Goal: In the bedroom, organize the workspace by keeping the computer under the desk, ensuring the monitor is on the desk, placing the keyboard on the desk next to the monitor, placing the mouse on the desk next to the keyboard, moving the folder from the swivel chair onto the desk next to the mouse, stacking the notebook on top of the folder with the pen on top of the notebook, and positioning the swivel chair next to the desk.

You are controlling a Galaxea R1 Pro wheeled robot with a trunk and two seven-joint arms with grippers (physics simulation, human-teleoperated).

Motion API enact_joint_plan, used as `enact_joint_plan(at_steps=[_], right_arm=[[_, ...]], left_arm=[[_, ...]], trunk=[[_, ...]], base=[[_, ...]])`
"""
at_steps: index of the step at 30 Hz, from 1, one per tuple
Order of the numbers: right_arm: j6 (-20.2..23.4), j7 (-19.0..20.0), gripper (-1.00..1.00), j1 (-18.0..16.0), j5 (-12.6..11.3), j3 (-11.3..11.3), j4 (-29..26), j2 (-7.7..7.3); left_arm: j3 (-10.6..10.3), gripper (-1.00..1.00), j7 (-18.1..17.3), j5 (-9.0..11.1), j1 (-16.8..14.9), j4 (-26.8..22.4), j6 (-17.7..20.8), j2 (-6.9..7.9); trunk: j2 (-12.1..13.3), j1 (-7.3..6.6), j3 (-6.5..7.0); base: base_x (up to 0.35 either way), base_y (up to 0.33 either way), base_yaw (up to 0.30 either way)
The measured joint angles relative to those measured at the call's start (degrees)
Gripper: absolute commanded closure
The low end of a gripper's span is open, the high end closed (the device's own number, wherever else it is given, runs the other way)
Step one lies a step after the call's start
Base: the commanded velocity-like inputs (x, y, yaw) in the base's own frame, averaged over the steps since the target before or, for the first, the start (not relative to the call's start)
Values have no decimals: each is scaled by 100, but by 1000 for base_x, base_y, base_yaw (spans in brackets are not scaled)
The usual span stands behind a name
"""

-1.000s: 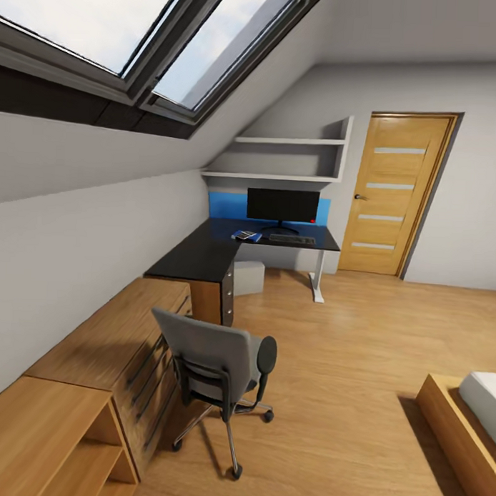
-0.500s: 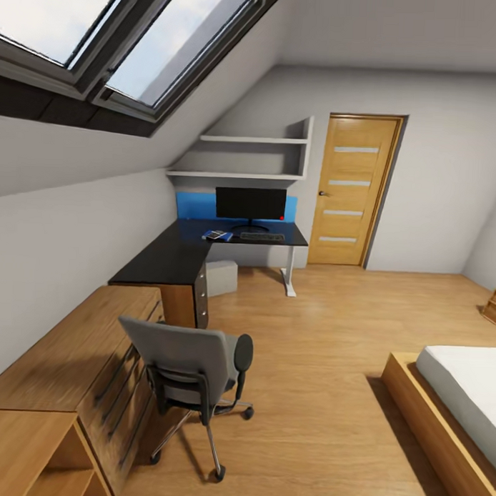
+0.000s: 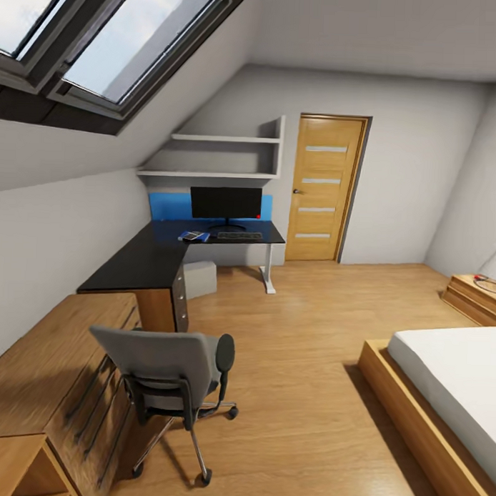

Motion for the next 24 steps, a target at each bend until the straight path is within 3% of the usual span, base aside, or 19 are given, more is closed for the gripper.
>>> enact_joint_plan(at_steps=[7,24], right_arm=[[-1,0,-100,0,-1,-1,5,1],[7,-2,-100,0,0,-5,15,-6]], left_arm=[[0,-100,0,0,0,0,6,0],[0,-100,-1,4,0,1,7,0]], trunk=[[0,0,0],[0,0,0]], base=[[0,256,-15],[-5,72,0]])
